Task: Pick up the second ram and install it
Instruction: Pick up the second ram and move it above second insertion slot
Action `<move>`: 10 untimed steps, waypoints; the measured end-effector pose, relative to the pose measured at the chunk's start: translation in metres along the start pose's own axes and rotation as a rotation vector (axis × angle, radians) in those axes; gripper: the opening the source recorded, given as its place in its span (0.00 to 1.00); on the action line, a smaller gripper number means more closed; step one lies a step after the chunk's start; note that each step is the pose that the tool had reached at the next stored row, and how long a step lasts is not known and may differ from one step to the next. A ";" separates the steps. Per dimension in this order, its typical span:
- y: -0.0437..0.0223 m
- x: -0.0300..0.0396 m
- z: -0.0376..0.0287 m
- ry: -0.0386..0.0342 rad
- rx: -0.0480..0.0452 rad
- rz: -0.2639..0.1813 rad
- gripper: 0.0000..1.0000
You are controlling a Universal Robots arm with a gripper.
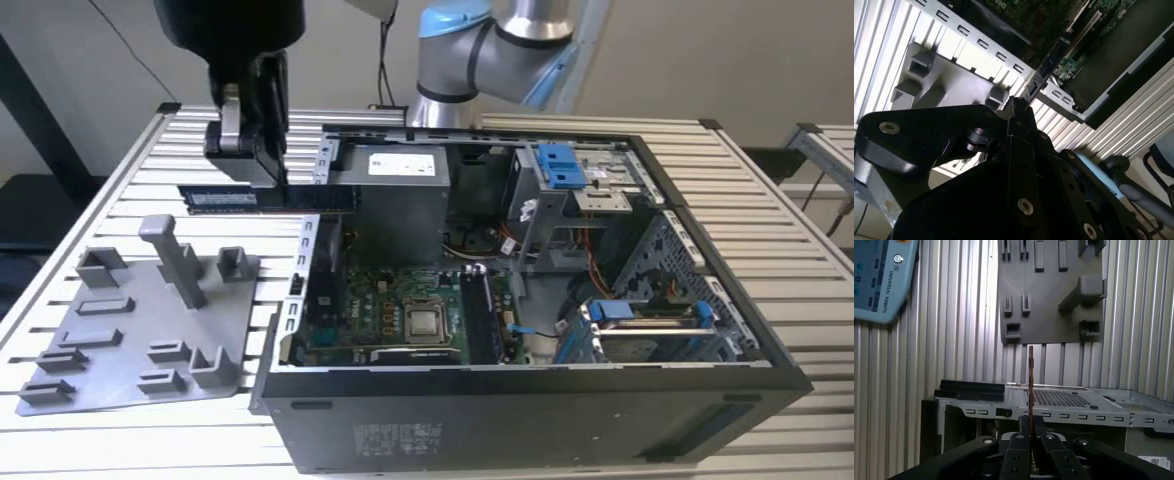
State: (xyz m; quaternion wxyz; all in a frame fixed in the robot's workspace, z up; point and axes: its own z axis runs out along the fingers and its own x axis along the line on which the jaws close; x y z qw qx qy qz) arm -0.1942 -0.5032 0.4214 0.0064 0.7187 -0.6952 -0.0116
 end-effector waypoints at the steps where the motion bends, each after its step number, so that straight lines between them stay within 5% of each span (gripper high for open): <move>1: -0.0035 0.0001 -0.0001 0.0000 -0.0002 0.000 0.14; 10: -0.0318 0.0010 -0.0008 0.0000 -0.0015 0.000 0.14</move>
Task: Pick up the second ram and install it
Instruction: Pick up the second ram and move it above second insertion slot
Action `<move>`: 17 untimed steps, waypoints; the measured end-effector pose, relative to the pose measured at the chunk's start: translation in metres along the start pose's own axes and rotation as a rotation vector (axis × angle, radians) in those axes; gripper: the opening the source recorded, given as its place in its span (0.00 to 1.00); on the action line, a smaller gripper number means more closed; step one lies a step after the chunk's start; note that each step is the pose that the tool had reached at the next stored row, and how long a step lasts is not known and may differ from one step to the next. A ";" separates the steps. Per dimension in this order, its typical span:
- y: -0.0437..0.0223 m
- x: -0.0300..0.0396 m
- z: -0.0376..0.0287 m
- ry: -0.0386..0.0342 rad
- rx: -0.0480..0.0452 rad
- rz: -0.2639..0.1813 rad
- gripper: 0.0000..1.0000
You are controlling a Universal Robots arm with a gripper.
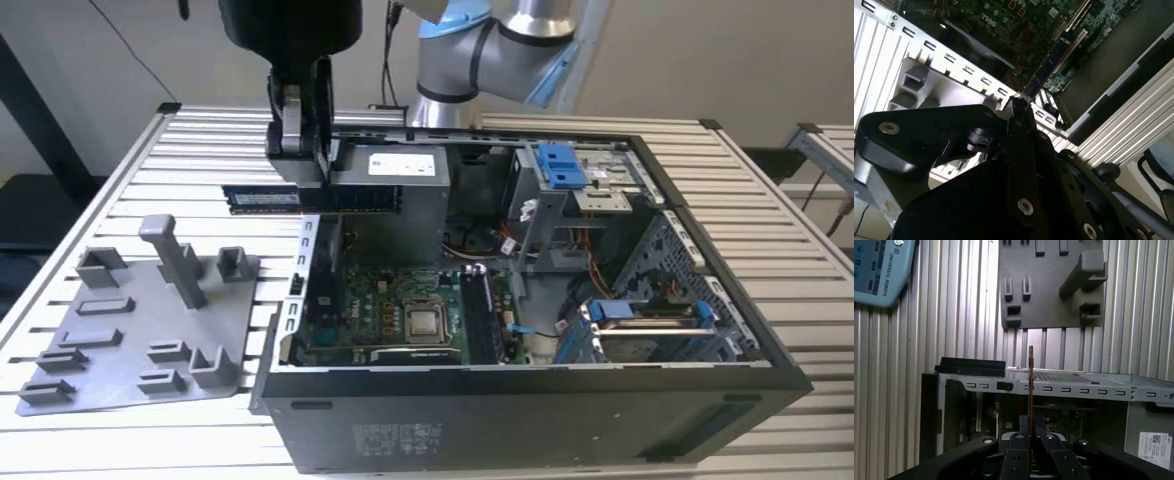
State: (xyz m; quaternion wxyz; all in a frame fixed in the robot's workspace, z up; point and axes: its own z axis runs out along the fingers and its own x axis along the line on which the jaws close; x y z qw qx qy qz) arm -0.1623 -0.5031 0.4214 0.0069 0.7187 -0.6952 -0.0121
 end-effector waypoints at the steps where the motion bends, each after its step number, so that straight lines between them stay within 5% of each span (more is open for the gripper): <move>1: -0.0032 0.0001 -0.0001 0.0000 -0.0001 0.000 0.14; 17: -0.0466 0.0016 -0.0013 0.0000 -0.0010 0.000 0.14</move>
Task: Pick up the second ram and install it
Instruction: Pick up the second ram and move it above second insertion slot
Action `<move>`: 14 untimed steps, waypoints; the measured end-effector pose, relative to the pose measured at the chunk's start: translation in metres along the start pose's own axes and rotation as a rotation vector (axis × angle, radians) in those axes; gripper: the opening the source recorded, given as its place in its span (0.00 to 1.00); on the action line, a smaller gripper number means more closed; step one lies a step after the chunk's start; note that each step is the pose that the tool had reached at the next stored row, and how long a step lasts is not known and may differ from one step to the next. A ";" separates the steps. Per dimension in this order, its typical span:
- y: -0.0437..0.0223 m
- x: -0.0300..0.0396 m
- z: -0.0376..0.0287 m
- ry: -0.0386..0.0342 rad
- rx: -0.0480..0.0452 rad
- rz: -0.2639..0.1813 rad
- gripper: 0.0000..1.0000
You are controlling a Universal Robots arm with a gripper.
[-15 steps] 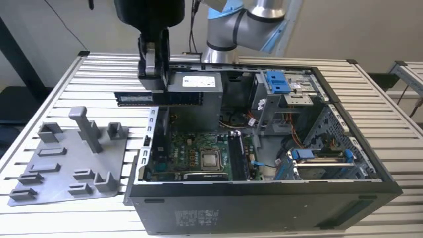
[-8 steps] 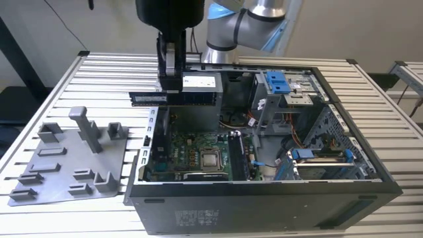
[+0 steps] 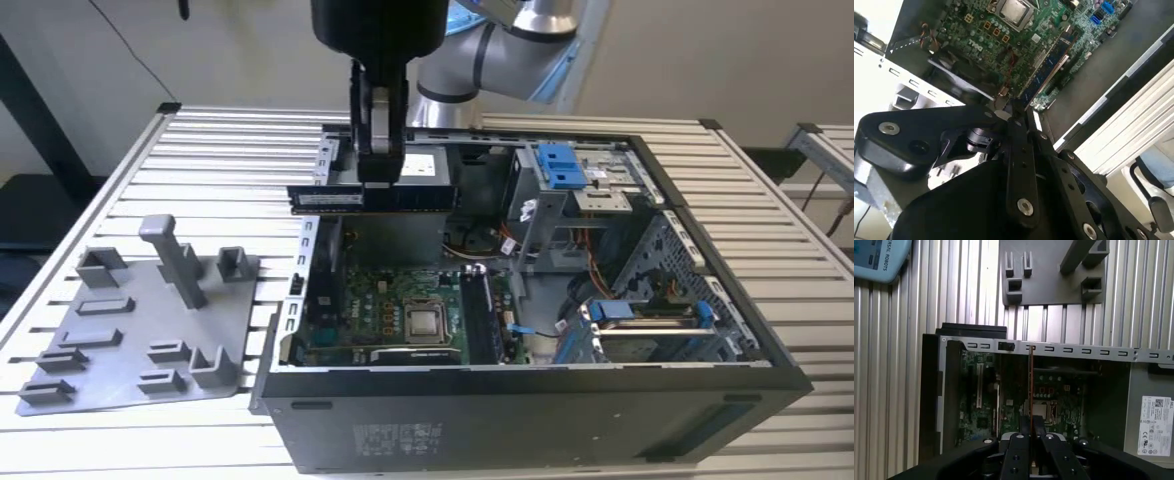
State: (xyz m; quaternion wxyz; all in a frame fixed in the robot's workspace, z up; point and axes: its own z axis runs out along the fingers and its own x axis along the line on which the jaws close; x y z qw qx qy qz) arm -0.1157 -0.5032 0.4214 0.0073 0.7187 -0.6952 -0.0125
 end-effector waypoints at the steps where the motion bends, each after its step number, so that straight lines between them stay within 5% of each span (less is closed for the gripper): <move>1: -0.0025 0.0001 -0.0001 0.0000 0.0000 0.000 0.14; 14: -0.0321 0.0011 -0.0009 0.0000 -0.0002 0.000 0.14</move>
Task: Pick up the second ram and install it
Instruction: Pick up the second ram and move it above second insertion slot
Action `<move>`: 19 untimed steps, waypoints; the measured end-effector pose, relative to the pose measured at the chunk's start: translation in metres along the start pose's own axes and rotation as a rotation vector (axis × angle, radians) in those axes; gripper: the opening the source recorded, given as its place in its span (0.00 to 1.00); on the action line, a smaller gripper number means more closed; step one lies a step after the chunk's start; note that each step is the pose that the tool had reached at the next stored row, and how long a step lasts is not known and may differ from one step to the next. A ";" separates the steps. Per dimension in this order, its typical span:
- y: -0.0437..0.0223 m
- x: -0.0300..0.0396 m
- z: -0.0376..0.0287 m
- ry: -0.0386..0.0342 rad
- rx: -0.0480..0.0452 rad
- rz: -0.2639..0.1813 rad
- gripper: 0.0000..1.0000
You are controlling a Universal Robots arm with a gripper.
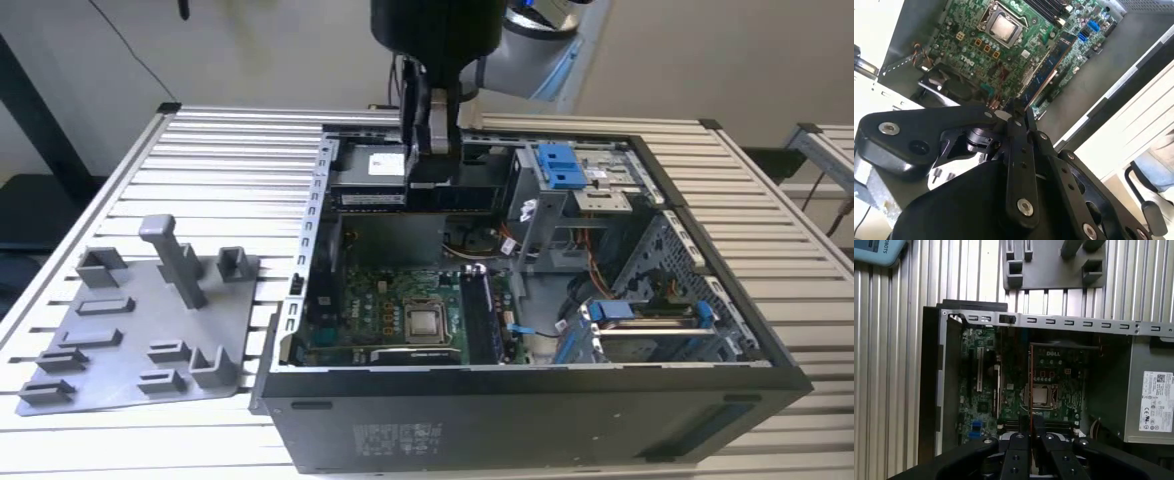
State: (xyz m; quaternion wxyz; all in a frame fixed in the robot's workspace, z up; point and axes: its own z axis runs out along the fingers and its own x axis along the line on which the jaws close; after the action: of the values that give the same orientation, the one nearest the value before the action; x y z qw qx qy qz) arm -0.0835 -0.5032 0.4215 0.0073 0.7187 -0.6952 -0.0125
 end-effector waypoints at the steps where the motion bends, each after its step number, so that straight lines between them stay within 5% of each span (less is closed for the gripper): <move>1: -0.0022 0.0001 -0.0001 0.0000 -0.0001 0.000 0.14; 10: -0.0279 0.0009 -0.0008 -0.0001 -0.0003 0.000 0.14; 19: -0.0668 0.0023 -0.0019 0.0000 -0.0009 0.000 0.14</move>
State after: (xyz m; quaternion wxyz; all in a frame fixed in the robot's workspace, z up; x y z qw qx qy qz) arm -0.0167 -0.5032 0.4215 0.0077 0.7186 -0.6952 -0.0128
